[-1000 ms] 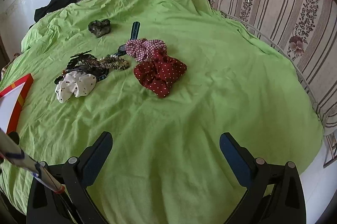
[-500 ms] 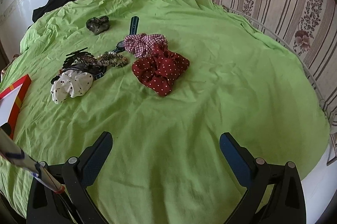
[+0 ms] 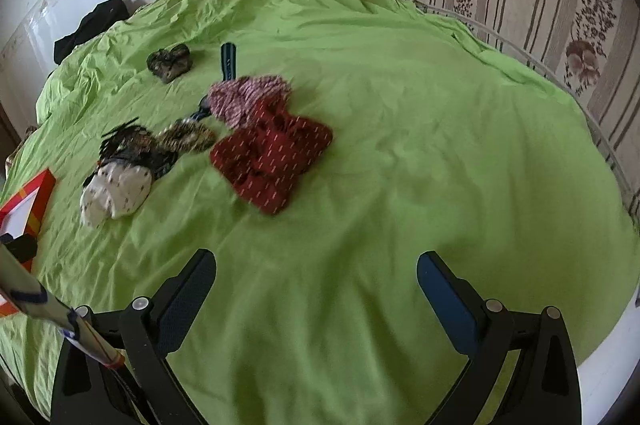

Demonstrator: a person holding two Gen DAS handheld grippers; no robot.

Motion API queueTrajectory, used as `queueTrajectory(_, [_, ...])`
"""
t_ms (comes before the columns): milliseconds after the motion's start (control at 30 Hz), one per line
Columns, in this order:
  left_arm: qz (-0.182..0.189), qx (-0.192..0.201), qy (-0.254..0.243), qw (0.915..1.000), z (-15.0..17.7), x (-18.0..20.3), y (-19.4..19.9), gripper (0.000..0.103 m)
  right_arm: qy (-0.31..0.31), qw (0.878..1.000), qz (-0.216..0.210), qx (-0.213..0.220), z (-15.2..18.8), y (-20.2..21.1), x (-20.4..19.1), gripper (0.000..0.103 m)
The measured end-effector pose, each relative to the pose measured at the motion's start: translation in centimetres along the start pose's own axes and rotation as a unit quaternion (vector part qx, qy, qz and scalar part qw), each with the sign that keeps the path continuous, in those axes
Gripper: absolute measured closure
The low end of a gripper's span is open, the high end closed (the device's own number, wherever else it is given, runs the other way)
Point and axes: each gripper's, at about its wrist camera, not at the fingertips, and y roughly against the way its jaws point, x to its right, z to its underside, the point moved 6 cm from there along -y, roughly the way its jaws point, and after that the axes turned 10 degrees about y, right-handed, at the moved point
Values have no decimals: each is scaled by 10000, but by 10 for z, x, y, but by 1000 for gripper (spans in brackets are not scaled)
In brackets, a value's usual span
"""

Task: Organize jewelry
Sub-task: 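Grasp the white cherry scrunchie with the left tool while the right tool grasps the red polka-dot scrunchie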

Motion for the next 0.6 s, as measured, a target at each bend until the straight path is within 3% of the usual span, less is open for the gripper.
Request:
queueTrajectory(200, [-63, 32, -174, 9998, -12, 12, -17, 22, 76, 9999, -134, -19, -18, -11, 0, 8])
queueTrajectory(600, [-84, -401, -8, 9992, -16, 8, -66, 22, 141, 9997, -171, -120, -36, -40, -2, 11])
